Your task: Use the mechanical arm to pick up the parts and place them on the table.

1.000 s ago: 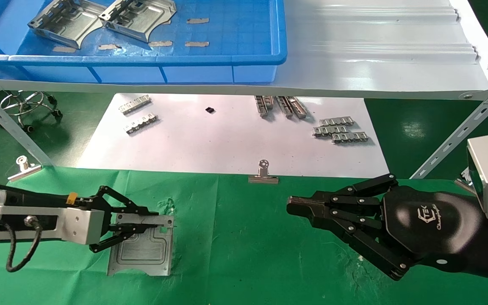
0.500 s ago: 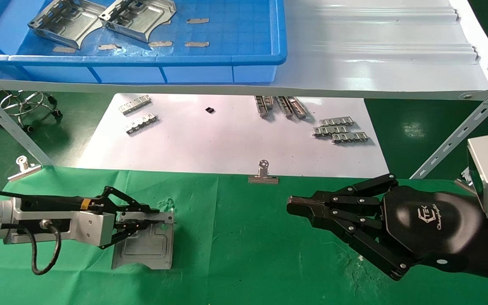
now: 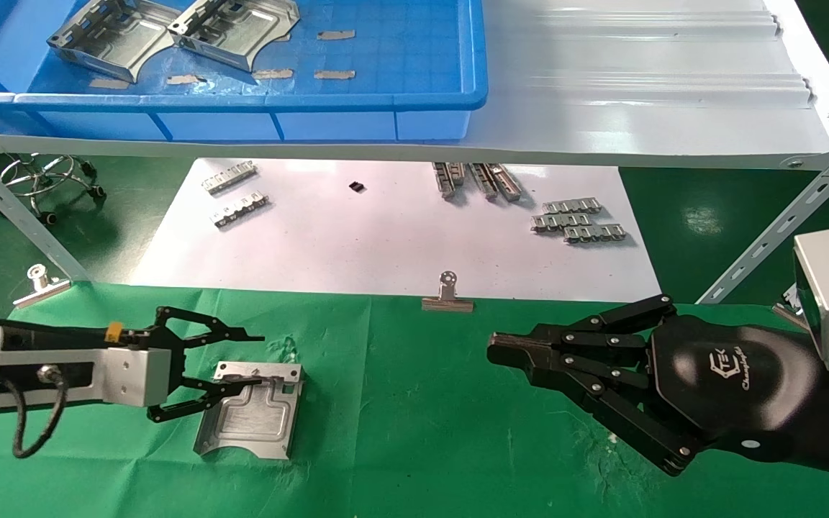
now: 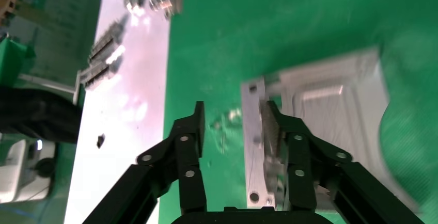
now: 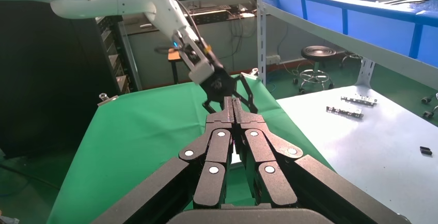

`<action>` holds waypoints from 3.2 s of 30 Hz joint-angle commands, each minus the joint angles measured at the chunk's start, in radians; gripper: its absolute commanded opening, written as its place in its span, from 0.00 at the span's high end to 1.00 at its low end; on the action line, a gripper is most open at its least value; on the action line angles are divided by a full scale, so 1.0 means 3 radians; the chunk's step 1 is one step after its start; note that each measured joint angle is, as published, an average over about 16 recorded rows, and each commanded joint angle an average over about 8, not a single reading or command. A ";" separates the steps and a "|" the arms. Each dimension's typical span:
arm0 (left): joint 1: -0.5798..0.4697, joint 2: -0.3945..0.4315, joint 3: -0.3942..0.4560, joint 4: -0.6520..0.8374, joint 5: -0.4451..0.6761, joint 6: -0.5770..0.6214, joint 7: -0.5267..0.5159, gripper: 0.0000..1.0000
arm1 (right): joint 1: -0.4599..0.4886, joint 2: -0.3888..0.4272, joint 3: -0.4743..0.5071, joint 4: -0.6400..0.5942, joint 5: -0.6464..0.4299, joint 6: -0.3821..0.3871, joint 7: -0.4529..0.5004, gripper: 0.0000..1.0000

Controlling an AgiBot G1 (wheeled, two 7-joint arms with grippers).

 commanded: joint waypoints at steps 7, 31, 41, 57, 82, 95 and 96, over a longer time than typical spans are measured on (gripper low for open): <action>0.0027 -0.0138 -0.0080 -0.0139 -0.0306 0.0353 -0.0583 0.00 | 0.0000 0.0000 0.0000 0.0000 0.0000 0.0000 0.0000 0.10; 0.0559 -0.0194 -0.0891 -0.0809 -0.0510 0.0449 -0.1583 0.00 | 0.0000 0.0000 0.0000 0.0000 0.0000 0.0000 0.0000 0.00; 0.0787 -0.0221 -0.1233 -0.1095 -0.0597 0.0497 -0.1996 0.00 | 0.0000 0.0000 0.0000 0.0000 0.0000 0.0000 0.0000 0.00; 0.1155 -0.0263 -0.1785 -0.1559 -0.0739 0.0574 -0.2664 0.00 | 0.0000 0.0000 0.0000 0.0000 0.0000 0.0000 0.0000 0.00; 0.1394 -0.0293 -0.2140 -0.1857 -0.0838 0.0625 -0.3074 0.00 | -0.0001 0.0001 0.0001 -0.0001 0.0000 0.0001 0.0000 0.00; 0.1376 -0.0290 -0.2115 -0.1835 -0.0827 0.0622 -0.3057 0.00 | -0.0001 0.0001 0.0001 -0.0001 0.0000 0.0001 0.0000 0.00; 0.1375 -0.0290 -0.2115 -0.1834 -0.0826 0.0622 -0.3056 0.00 | -0.0001 0.0001 0.0001 -0.0001 0.0000 0.0001 0.0000 0.00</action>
